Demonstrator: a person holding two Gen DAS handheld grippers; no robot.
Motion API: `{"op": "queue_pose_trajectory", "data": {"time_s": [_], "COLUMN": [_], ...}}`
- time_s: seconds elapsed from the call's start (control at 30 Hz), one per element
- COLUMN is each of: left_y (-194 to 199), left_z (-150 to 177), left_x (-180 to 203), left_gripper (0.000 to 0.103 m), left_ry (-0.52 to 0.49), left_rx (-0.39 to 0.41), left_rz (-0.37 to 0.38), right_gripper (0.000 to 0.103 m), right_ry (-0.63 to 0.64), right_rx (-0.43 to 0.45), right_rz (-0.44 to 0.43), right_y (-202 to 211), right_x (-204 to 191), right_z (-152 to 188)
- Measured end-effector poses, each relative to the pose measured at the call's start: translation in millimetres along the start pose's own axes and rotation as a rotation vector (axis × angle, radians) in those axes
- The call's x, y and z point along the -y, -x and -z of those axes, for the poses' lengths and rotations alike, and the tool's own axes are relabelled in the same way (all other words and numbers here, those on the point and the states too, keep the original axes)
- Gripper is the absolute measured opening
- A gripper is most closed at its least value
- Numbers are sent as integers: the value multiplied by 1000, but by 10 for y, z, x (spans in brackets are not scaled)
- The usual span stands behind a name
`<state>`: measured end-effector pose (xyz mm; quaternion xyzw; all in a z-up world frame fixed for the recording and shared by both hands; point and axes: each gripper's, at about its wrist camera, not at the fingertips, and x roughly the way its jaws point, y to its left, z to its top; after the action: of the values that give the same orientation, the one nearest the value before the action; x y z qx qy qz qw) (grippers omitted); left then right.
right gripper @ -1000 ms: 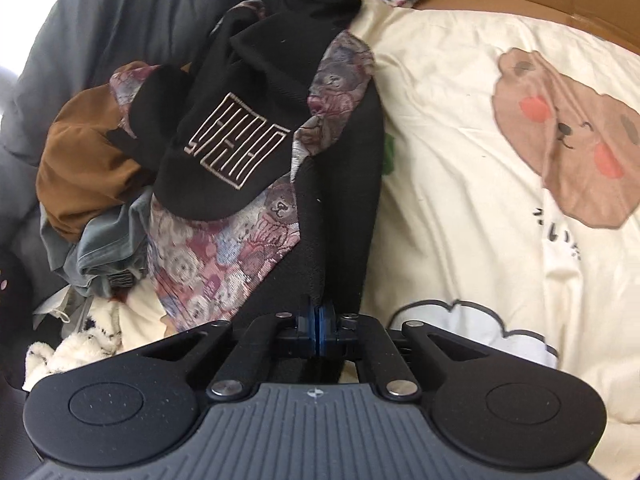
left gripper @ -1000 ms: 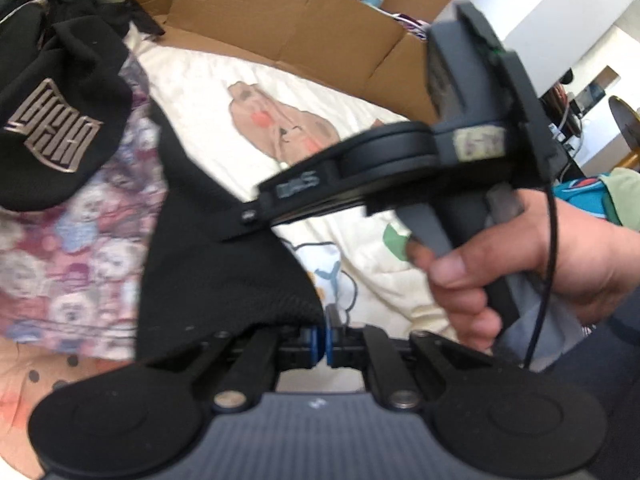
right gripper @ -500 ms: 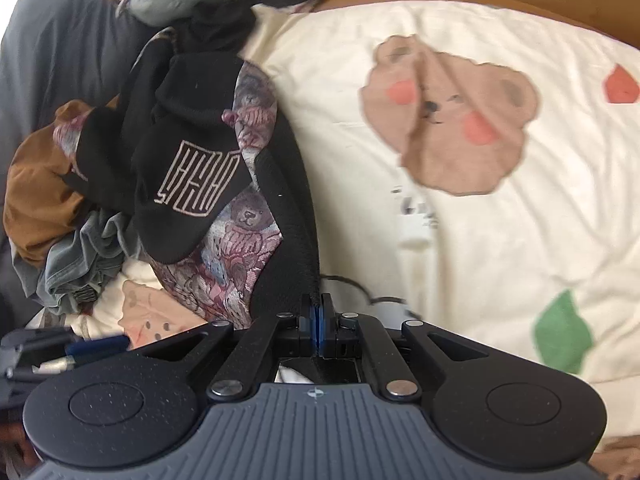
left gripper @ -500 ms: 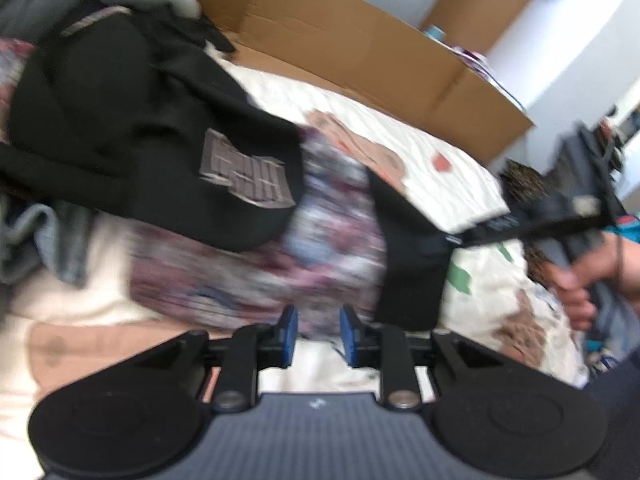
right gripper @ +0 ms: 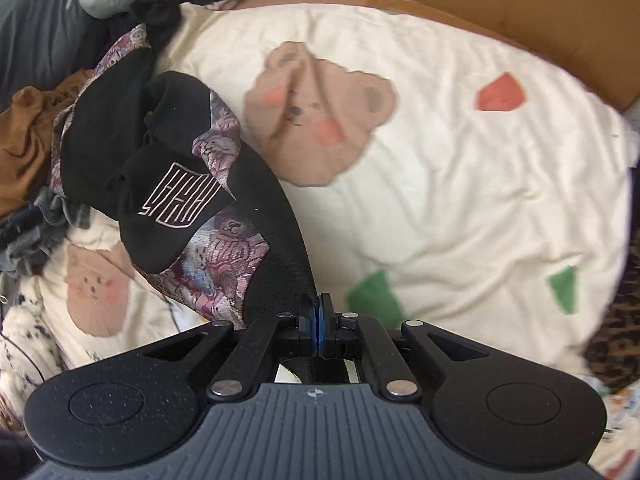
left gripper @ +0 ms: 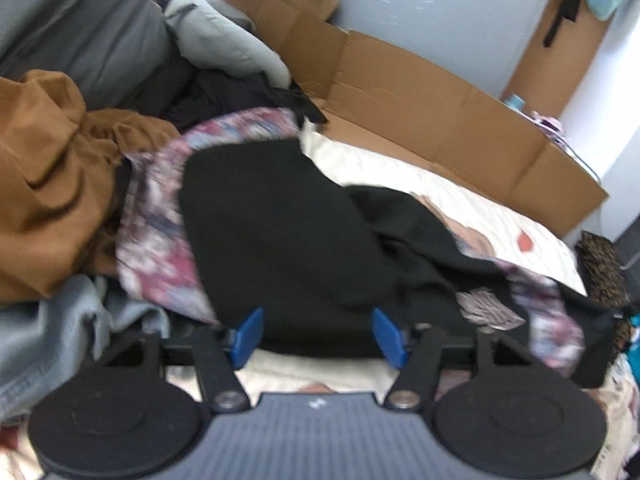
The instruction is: Fold clothes
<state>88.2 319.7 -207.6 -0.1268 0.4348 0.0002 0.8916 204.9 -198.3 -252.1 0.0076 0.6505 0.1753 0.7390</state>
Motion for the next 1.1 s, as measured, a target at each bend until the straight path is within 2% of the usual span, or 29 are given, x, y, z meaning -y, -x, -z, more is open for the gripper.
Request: {"op": "queue_pose_trajectory", "data": {"time_s": [0.2, 0.33, 0.57, 0.67, 0.87, 1.1], "left_y": [-495, -741, -1222, -1407, -1672, -1861], "left_z": [-105, -124, -107, -91, -23, 61], "left_x": [49, 93, 173, 179, 304, 440], "left_gripper": [71, 77, 79, 80, 80, 81], "left_ry": [37, 33, 61, 109, 136, 158], "left_rx": [-27, -50, -124, -161, -197, -231], "left_rz": [-80, -86, -88, -65, 9, 16], "right_gripper": [0, 0, 0, 0, 0, 1], "right_ry": [-37, -68, -161, -209, -331, -406], "right_rx": [-27, -44, -50, -51, -61, -85], "right_rz": [55, 76, 89, 96, 113, 104], "right_y": [249, 346, 408, 415, 325, 19], "right_x": [381, 599, 982, 1165, 1548, 1710], "right_z": [85, 224, 564, 763, 1260, 1714]}}
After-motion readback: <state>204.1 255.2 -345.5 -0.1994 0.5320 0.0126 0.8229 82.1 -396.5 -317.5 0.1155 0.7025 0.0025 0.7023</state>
